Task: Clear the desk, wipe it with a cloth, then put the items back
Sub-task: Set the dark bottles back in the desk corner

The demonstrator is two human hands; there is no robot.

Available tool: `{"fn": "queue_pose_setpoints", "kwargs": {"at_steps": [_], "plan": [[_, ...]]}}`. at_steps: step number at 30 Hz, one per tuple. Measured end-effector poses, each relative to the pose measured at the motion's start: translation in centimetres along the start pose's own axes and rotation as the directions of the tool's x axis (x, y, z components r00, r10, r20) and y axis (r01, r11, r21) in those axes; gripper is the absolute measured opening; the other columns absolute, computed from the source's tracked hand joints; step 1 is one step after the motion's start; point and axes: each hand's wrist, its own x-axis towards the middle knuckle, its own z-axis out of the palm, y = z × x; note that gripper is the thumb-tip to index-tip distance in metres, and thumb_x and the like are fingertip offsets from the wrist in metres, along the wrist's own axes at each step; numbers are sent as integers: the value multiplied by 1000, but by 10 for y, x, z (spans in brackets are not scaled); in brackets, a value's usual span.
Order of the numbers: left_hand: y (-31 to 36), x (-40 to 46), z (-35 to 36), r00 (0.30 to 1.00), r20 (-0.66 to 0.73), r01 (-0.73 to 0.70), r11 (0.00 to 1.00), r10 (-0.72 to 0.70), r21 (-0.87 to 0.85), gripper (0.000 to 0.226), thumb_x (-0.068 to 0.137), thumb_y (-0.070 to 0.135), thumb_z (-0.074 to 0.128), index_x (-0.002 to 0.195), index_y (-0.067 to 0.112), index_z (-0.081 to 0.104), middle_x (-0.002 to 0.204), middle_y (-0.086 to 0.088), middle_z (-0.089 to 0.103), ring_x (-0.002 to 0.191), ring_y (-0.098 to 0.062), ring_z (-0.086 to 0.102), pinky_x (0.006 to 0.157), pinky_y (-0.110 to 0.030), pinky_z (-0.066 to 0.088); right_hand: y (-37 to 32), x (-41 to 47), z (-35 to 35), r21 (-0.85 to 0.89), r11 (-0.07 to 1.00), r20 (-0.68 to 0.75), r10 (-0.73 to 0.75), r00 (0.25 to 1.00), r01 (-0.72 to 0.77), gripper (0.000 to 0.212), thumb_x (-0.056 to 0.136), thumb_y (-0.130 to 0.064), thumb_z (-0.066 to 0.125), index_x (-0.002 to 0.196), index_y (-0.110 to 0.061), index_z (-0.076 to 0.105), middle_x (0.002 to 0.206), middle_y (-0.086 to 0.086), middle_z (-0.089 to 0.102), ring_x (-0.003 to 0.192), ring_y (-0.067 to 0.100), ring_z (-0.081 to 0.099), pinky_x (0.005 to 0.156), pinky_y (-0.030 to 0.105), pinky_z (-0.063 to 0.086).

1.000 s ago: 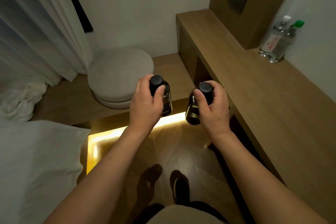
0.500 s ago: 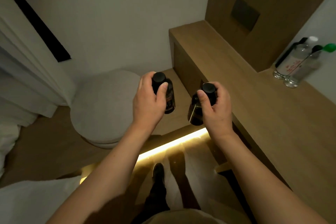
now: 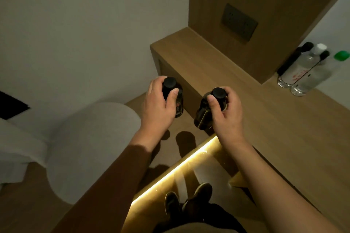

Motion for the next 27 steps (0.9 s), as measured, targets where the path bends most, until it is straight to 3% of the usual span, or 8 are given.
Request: {"fn": "queue_pose_setpoints", "kwargs": {"at_steps": [6,10,12,18,20,24,27], "plan": [[31,39,64,984,159,-73,997,74,-14,34,100,35,56,131,24,48,122,10,52,112,-11,55,94,-42,55,25,37,-50,-45,999,-129,24,991,-30,16,88,-68,46,102,-64,41,105,-44,44,106,-18,42,79,15,37],[63,54,118,953,245,-165,984,176,-64,33,99,38,55,129,24,50,116,15,51,102,-1,54,89,-32,55,48,49,-96,-37,996,-249,71,966,-83,29,86,-68,46,109,-49,44,105,-30,49,105,-10,46,84,21,43],[80,58,144,925,305,-204,974,225,-101,34,98,40,54,129,27,49,116,19,49,106,2,55,87,-27,55,59,53,-120,-40,993,-311,96,946,-114,36,86,-65,47,112,-40,47,106,-21,50,105,-6,47,88,25,46],[134,68,214,798,499,-259,940,338,-222,30,97,42,56,125,39,46,114,32,47,112,5,53,91,-26,55,89,58,-187,67,964,-456,260,851,-259,28,94,-42,60,118,-43,45,111,-19,50,113,10,52,99,46,50],[155,72,238,742,549,-303,923,385,-237,31,98,40,57,126,38,46,112,29,48,111,7,52,90,-27,55,99,63,-209,85,949,-476,307,824,-304,29,94,-40,61,119,-44,46,115,-15,52,114,12,53,99,47,50],[199,86,290,645,586,-412,869,491,-274,32,97,31,61,127,21,54,113,13,53,110,-7,52,94,-35,49,127,77,-250,107,928,-564,351,747,-356,27,93,-42,62,114,-47,46,118,-5,55,108,16,56,97,45,51],[230,96,331,535,618,-519,801,576,-297,34,97,30,61,126,13,57,116,6,56,118,-14,42,98,-34,40,152,92,-277,37,915,-638,331,695,-401,34,92,-40,64,123,-33,54,119,-9,48,109,10,48,100,33,43]]}}
